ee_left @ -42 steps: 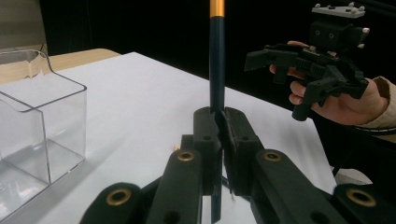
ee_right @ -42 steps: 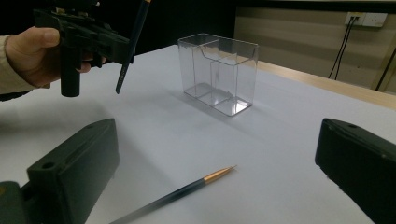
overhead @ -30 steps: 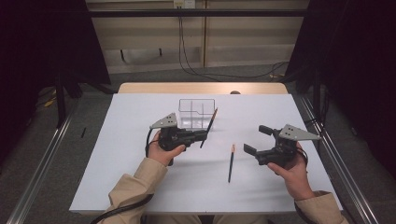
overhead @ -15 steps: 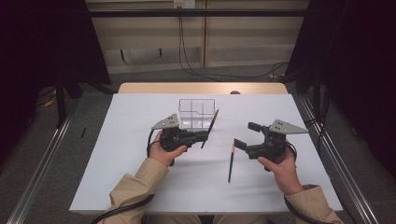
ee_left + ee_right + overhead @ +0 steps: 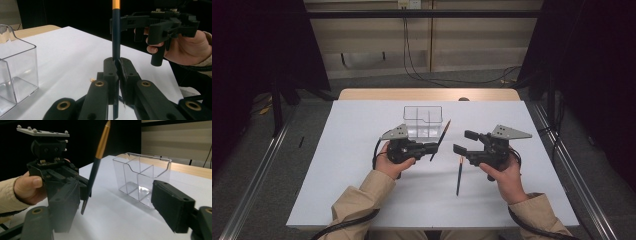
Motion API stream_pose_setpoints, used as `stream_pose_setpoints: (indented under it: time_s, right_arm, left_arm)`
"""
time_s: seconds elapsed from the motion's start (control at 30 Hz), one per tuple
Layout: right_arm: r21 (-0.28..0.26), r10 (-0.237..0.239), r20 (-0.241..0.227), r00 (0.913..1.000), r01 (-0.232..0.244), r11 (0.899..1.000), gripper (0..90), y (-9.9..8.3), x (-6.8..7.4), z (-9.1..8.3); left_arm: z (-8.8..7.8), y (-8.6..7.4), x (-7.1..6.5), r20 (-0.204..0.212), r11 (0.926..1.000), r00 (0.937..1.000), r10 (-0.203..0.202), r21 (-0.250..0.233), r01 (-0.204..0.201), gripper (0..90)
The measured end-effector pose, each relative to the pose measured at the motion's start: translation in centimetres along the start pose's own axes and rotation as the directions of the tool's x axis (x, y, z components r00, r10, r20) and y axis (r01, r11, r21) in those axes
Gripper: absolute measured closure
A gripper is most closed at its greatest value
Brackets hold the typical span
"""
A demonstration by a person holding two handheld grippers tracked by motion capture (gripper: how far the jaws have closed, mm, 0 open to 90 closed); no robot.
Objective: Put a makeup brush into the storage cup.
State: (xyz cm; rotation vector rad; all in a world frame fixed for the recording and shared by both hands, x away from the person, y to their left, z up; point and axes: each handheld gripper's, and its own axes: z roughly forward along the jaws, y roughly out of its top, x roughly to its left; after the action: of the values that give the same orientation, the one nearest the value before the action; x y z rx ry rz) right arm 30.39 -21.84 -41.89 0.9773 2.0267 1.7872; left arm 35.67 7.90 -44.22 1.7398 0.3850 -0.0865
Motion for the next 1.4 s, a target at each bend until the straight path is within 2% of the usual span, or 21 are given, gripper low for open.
stream_pose_setpoints:
  time_s: [0.2, 0.43, 0.7, 0.83, 1.0, 1.4]
  right_arm:
    - [-0.018, -0.021, -0.005, 0.9998, 0.021, 1.0, 31.2, 0.3, 0.3, 0.8]
    - [-0.04, -0.037, -0.002, 0.9993, 0.037, 0.999, 32.2, 0.6, 0.5, 1.3]
    - [-0.057, -0.011, -0.024, 0.9996, 0.009, 0.998, 37.2, 0.6, 0.8, 1.9]
    - [-0.073, 0.015, -0.039, 0.9991, -0.017, 0.997, 46.3, 0.6, 0.8, 2.1]
    - [-0.066, 0.03, -0.045, 0.9985, -0.033, 0.997, 58.7, 0.5, 0.9, 2.3]
    - [-0.054, 0.063, -0.067, 0.9958, -0.066, 0.996, 67.5, 0.2, 0.8, 3.1]
  left_arm:
    - [0.3, -0.2, 0.0, -0.002, 1.0, 1.0, -0.005, 0.006, 0.005, 84.7]
    - [0.6, -0.3, 0.0, -0.001, 0.9999, 1.0, -0.001, 0.015, 0.001, 84.7]
    - [0.7, -0.5, 0.0, 0.0, 0.9998, 1.0, 0.0, 0.021, 0.0, 84.7]
    - [0.8, -0.4, -0.1, 0.0, 0.9999, 1.0, 0.005, 0.015, -0.005, 84.7]
    - [0.7, -0.3, -0.2, -0.002, 0.9999, 0.9999, 0.011, 0.006, -0.011, 84.7]
    - [0.5, 0.0, -0.4, 0.0, 0.9997, 0.9997, 0.023, -0.006, -0.023, 84.6]
